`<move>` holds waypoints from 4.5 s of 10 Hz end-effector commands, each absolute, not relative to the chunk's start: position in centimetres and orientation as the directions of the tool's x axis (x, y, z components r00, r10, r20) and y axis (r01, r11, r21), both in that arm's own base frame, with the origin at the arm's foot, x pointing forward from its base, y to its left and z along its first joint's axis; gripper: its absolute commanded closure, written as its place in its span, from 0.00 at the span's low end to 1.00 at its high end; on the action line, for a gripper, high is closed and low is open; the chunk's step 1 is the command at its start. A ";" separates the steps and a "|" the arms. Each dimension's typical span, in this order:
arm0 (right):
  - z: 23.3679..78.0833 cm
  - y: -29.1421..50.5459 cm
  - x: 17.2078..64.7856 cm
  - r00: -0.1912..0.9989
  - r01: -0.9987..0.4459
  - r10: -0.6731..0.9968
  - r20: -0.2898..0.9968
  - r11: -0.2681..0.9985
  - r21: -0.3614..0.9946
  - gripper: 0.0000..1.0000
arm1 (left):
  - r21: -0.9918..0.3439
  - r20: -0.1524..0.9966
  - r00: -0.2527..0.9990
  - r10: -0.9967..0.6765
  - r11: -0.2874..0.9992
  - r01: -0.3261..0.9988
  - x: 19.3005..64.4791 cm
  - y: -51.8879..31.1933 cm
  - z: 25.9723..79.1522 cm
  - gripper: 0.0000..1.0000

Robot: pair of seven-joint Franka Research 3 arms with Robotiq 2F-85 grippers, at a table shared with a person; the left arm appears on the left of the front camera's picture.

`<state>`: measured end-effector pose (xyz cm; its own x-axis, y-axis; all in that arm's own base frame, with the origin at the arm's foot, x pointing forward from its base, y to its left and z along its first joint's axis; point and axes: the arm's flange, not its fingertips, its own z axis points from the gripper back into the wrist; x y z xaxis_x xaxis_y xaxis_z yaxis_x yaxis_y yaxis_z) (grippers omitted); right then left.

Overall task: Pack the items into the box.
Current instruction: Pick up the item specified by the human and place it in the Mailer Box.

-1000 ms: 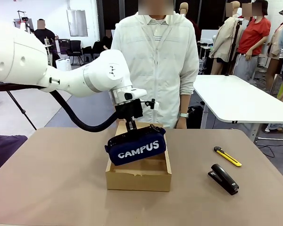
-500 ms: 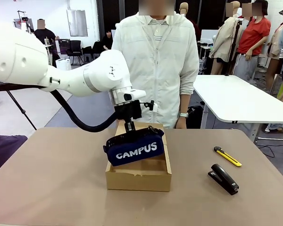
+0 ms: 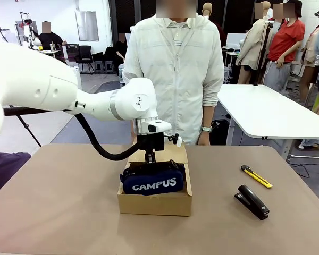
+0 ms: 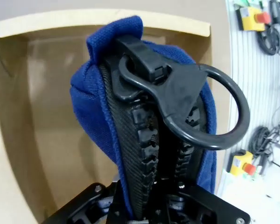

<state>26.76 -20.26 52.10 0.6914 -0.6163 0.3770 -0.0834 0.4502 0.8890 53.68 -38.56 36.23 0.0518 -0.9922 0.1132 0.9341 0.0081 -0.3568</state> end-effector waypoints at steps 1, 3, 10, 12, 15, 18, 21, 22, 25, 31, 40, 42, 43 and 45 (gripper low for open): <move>52.2 -20.3 27.1 0.673 -0.123 -0.621 0.401 0.441 0.889 0.00 | -0.417 0.089 0.055 -0.995 0.013 0.909 54.8 -39.1 35.8 1.00; 52.2 -20.3 27.1 0.673 -0.123 -0.621 0.401 0.441 0.889 0.00 | -0.447 0.077 0.046 -0.996 0.006 0.894 55.1 -39.3 35.1 1.00; 52.2 -20.3 27.1 0.673 -0.123 -0.621 0.401 0.441 0.889 0.00 | -0.401 0.130 0.048 -0.990 -0.009 0.916 54.0 -38.7 37.0 0.00; 52.2 -20.3 27.1 0.673 -0.123 -0.621 0.401 0.441 0.889 0.00 | -0.332 0.136 0.051 -0.989 0.003 0.943 53.4 -38.3 39.0 0.00; 52.2 -20.3 27.1 0.673 -0.123 -0.621 0.401 0.441 0.889 0.00 | -0.271 0.152 0.048 -0.987 0.005 0.962 52.4 -37.5 42.7 0.00; 52.2 -20.3 27.1 0.673 -0.123 -0.621 0.401 0.441 0.889 0.00 | -0.377 0.297 0.098 -0.950 -0.022 0.926 49.9 -33.1 49.5 0.00; 52.2 -20.3 27.1 0.673 -0.123 -0.621 0.401 0.441 0.889 0.00 | -0.647 0.562 0.314 -0.765 -0.170 0.743 48.6 -21.1 54.6 0.00; 52.2 -20.3 27.1 0.673 -0.123 -0.621 0.401 0.441 0.889 0.00 | -0.695 0.628 0.518 -0.581 -0.118 0.709 48.2 -16.2 55.0 0.00; 52.2 -20.3 27.1 0.673 -0.123 -0.621 0.401 0.441 0.889 0.00 | -0.815 0.567 0.789 0.236 0.023 0.579 44.9 1.7 52.4 0.00; 52.2 -20.3 27.1 0.673 -0.123 -0.621 0.401 0.441 0.889 0.00 | -0.818 0.567 0.809 -0.152 0.008 0.575 42.2 9.8 49.5 0.00; 52.2 -20.3 27.1 0.673 -0.123 -0.621 0.401 0.441 0.889 0.00 | -0.818 0.567 0.809 -0.152 0.008 0.575 42.2 9.8 49.5 0.00; 52.2 -20.3 27.1 0.673 -0.123 -0.621 0.401 0.441 0.889 0.00 | -0.818 0.567 0.809 -0.152 0.008 0.575 42.2 9.8 49.5 0.00; 52.2 -20.3 27.1 0.673 -0.123 -0.621 0.401 0.441 0.889 0.00 | -0.818 0.567 0.809 -0.152 0.008 0.575 42.2 9.8 49.5 0.00; 52.2 -20.3 27.1 0.673 -0.123 -0.621 0.401 0.441 0.889 0.00 | -0.818 0.567 0.809 -0.152 0.008 0.575 42.2 9.8 49.5 0.00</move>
<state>26.79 -20.31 52.06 0.6915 -0.6170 0.3756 -0.0813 0.4502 0.8892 42.49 9.42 49.46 0.8193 -0.1369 0.5567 0.5641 0.0189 -0.8255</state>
